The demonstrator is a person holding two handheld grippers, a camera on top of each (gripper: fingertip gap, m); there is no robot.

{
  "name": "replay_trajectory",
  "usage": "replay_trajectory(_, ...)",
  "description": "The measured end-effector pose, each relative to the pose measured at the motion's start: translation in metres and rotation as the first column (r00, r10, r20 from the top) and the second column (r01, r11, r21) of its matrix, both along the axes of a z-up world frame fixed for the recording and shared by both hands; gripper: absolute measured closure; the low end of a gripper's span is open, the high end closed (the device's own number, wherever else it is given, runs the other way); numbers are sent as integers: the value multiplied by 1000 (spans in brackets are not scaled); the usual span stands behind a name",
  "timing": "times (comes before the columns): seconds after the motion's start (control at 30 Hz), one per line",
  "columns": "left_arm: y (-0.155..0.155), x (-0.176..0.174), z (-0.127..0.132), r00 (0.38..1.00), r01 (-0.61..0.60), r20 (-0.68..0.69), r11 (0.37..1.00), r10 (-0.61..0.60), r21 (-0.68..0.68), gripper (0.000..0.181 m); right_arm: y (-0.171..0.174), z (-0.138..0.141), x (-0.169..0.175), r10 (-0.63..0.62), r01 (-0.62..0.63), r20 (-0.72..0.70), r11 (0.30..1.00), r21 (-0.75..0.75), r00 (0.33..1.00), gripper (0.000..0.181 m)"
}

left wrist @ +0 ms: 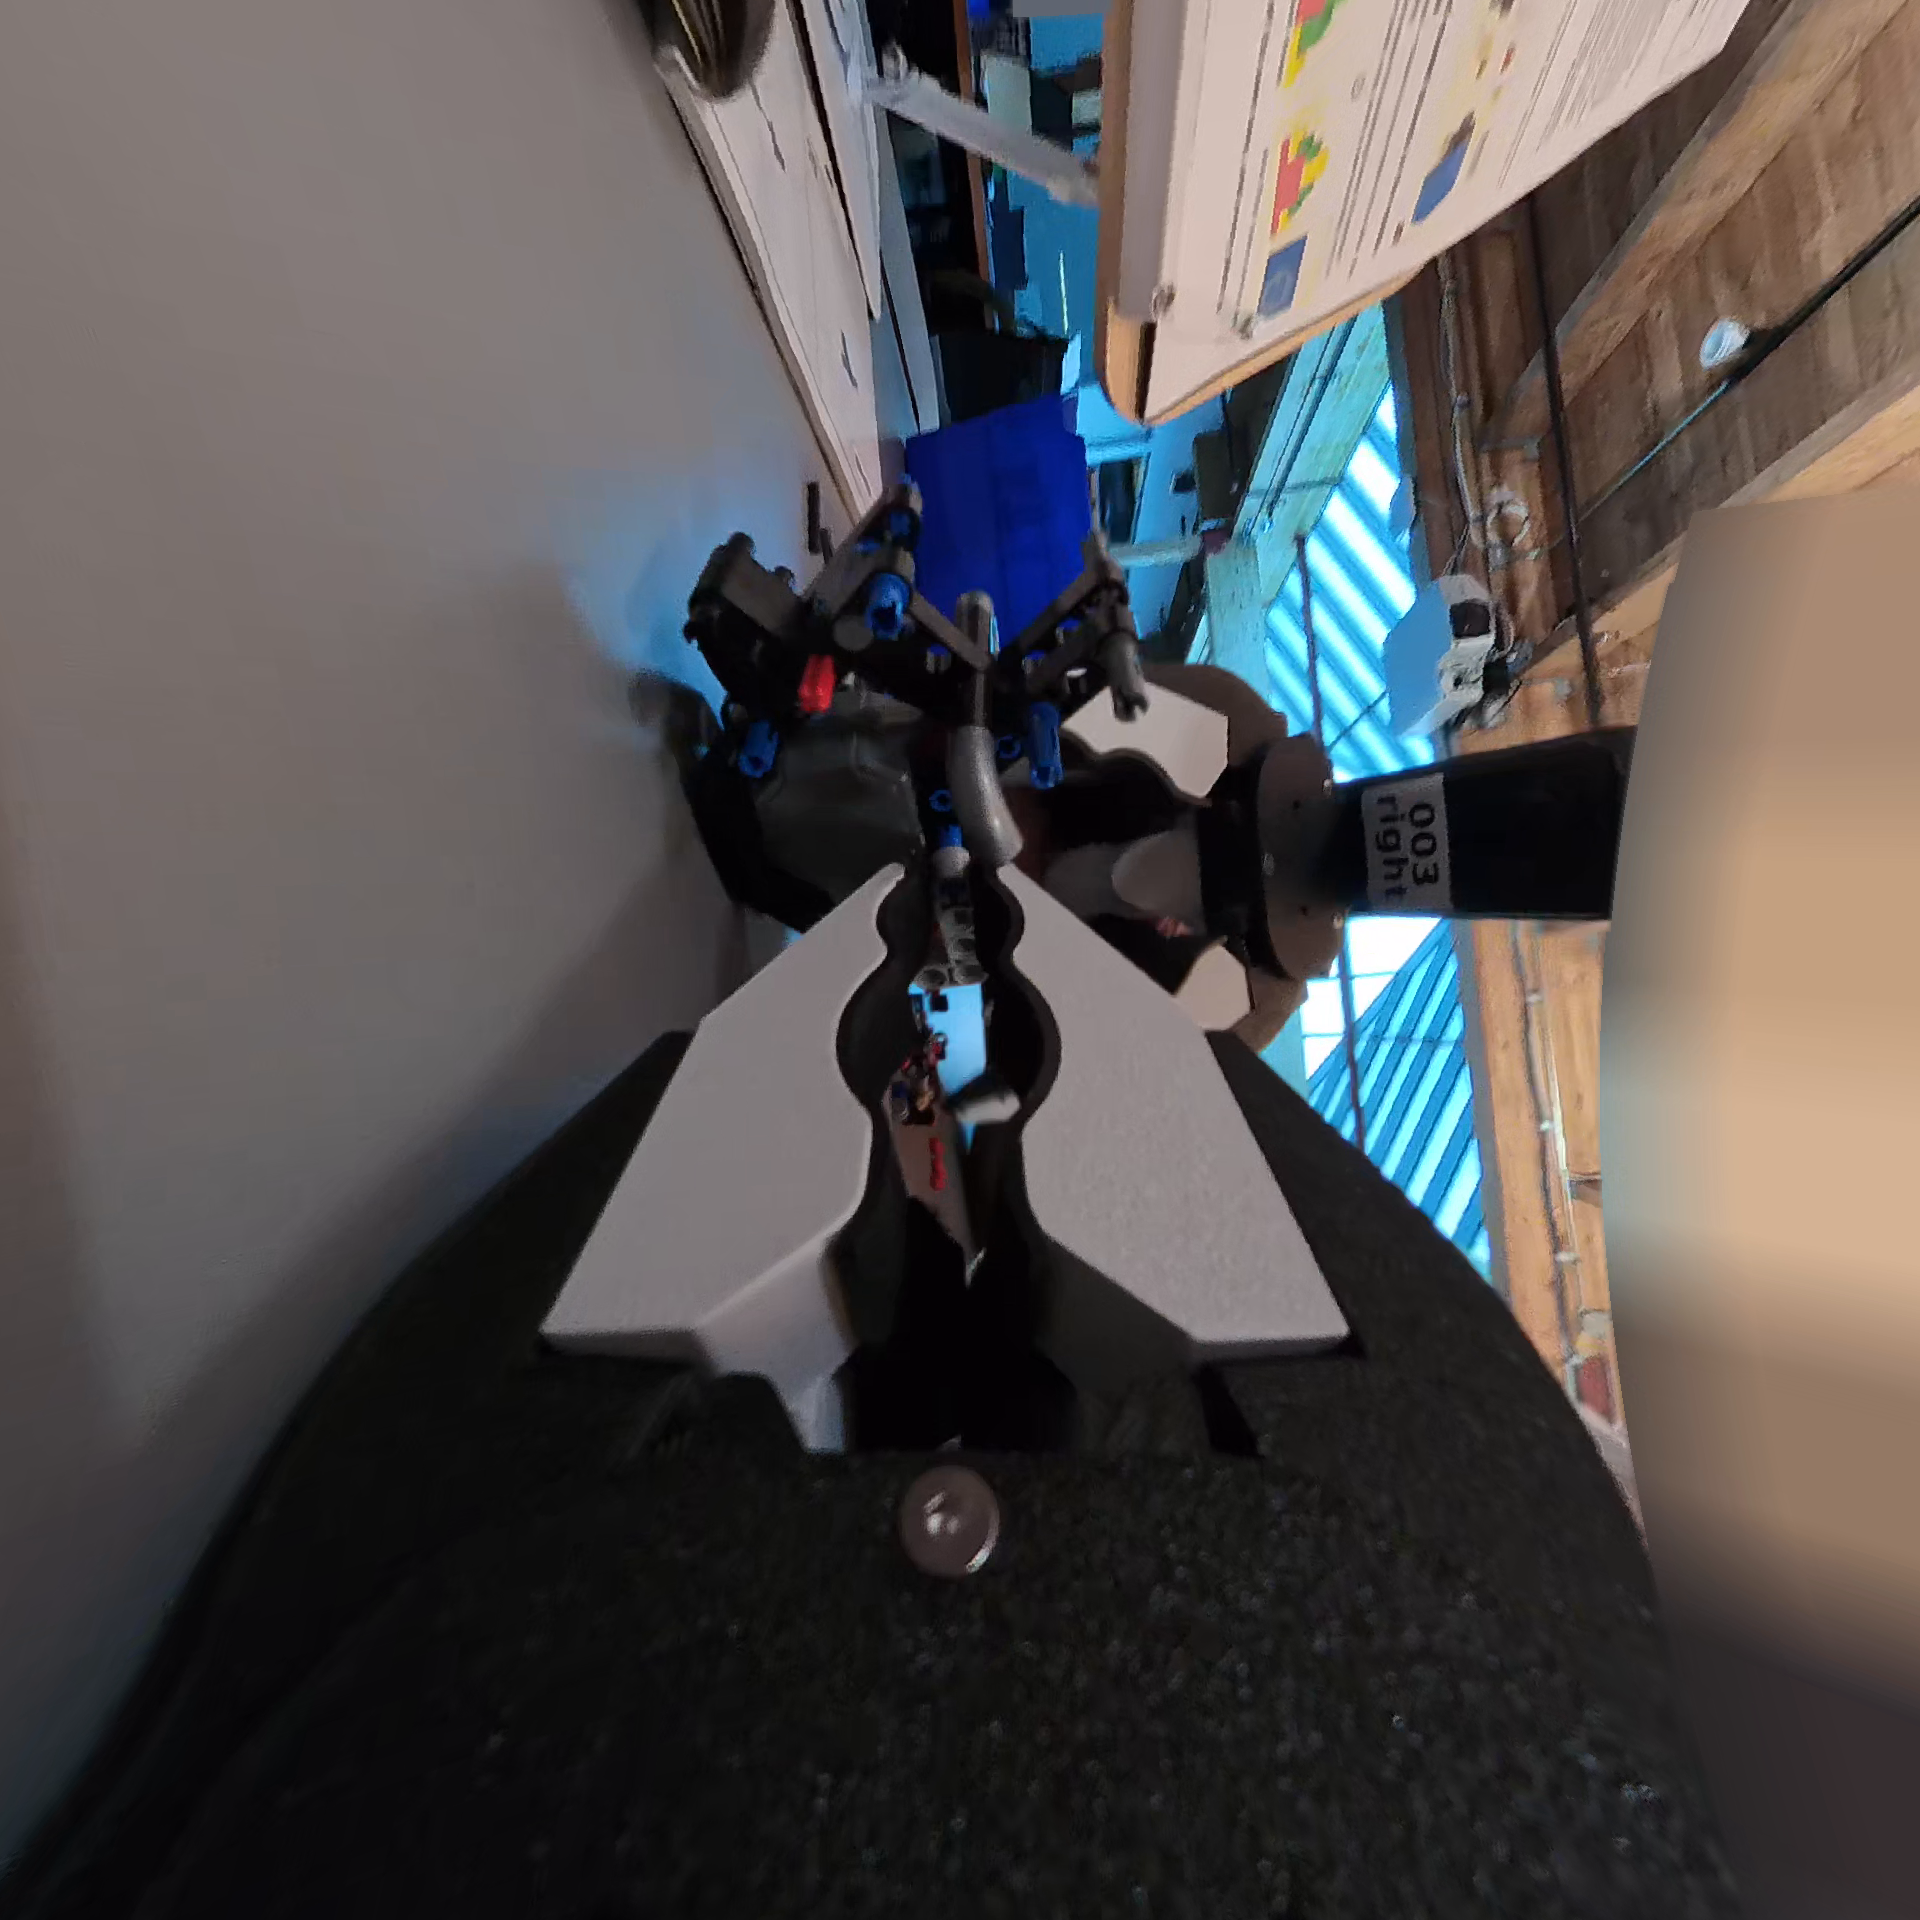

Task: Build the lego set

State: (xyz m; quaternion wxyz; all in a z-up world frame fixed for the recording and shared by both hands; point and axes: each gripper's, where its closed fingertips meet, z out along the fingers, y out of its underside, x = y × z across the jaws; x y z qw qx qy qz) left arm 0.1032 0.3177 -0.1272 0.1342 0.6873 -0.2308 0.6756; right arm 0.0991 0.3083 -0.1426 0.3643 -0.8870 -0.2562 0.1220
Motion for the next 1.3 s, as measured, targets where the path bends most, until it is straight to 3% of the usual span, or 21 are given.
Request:
replay_trajectory(0.03, 0, 0, 0, 1000, -6, -3, 1000, 6, -17, 176, -1, 1, -2, 0, -1, -14, 1000, -17, 1000, 95)
replay_trajectory(0.13, 1, 2, 0, 1000, -12, -1, 1000, 12, -25, 176, 6, 0, 0, -69, 69, -8, 997, -38, 998, 96)
replay_trajectory(0.3, 2, 2, 0, 999, -36, -1, 999, 36, -21, 176, 21, -1, 10, -252, 253, 19, 967, -38, 967, 122)
replay_trajectory(0.43, 1, 3, 0, 999, -45, 2, 999, 45, -10, 175, 25, -2, 14, -324, 327, 66, 944, -41, 944, 125)
replay_trajectory(0.6, 2, 4, 0, 999, -51, -6, 998, 51, -37, 175, 28, -3, 17, -349, 355, 139, 935, -19, 927, 126)
replay_trajectory(1.0, 4, 7, 0, 996, -89, -6, 995, 88, -51, 175, 28, -4, 20, -364, 371, 145, 928, -30, 920, 130)
replay_trajectory(1.3, 0, 7, 1, 999, -37, -5, 997, 36, -75, 175, 27, -6, 19, -364, 377, 194, 925, -33, 911, 123)
